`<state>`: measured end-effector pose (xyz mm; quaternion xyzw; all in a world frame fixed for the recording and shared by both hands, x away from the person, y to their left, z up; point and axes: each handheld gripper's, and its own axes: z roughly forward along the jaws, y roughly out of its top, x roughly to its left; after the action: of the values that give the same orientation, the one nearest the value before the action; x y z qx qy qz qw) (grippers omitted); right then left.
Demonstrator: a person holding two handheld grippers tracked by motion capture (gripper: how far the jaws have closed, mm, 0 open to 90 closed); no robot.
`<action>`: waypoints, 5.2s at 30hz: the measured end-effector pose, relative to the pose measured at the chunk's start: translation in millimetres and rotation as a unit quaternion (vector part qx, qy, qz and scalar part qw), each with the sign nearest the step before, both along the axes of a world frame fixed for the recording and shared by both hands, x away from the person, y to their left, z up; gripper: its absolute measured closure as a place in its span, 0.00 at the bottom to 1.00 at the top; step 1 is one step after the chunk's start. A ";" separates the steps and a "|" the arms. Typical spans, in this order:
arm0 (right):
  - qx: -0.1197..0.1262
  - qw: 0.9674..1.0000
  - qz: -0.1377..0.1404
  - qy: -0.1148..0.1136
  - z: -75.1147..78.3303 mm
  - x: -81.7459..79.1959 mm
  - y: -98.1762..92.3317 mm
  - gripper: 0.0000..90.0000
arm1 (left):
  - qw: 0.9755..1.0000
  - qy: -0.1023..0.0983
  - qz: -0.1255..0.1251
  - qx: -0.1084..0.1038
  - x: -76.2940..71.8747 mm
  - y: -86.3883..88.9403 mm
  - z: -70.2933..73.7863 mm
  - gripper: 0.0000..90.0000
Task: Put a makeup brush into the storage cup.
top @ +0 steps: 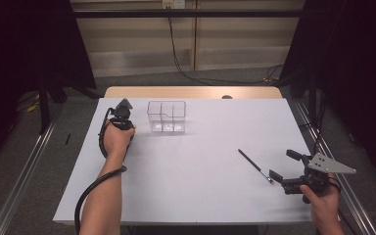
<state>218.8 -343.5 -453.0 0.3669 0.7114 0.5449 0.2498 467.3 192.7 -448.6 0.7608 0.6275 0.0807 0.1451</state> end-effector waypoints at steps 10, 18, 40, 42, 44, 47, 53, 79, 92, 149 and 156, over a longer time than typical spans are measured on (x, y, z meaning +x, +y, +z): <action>0.000 1.000 0.001 -0.001 -0.3 0.6 1.2 0.00 | 0.996 -0.077 0.006 -0.052 -6.7 6.8 17.9 0.93; -0.003 1.000 0.003 0.001 -0.2 0.0 2.3 0.00 | 0.989 -0.118 0.018 -0.091 -13.9 11.9 25.5 0.93; -0.002 1.000 0.004 0.000 -0.9 1.2 4.6 0.00 | 0.957 -0.239 0.017 -0.163 -29.1 21.5 33.2 0.93; -0.003 1.000 0.005 0.000 -0.9 1.3 4.7 0.00 | 0.954 -0.251 0.016 -0.164 -30.3 20.5 34.0 0.93; -0.003 1.000 0.005 0.001 -0.9 1.3 4.9 0.00 | 0.950 -0.262 0.015 -0.166 -31.5 19.9 34.9 0.93; -0.003 1.000 0.005 0.001 -0.9 1.4 4.8 0.00 | 0.943 -0.281 0.015 -0.179 -33.3 20.7 36.2 0.93; -0.003 1.000 0.005 0.000 -1.1 1.3 4.6 0.00 | 0.928 -0.322 0.002 -0.190 -37.1 18.2 39.3 0.93; -0.001 1.000 0.006 -0.001 -0.6 0.9 4.2 0.00 | 0.869 -0.437 -0.023 -0.231 -47.4 15.7 56.2 0.93; -0.001 1.000 0.006 0.000 -0.3 0.5 4.1 0.00 | 0.855 -0.458 -0.038 -0.241 -48.1 9.9 63.9 0.93; -0.001 1.000 0.009 0.000 -1.1 1.3 2.3 0.00 | 0.832 -0.486 -0.053 -0.263 -20.3 -31.6 84.8 0.93; -0.001 1.000 0.009 0.000 -1.0 1.3 2.4 0.00 | 0.832 -0.489 -0.058 -0.255 -18.4 -33.7 84.7 0.93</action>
<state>220.1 -341.1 -454.0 0.3603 0.7150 0.5466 0.2453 448.9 159.0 -363.9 0.5932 0.4273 0.2709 0.6262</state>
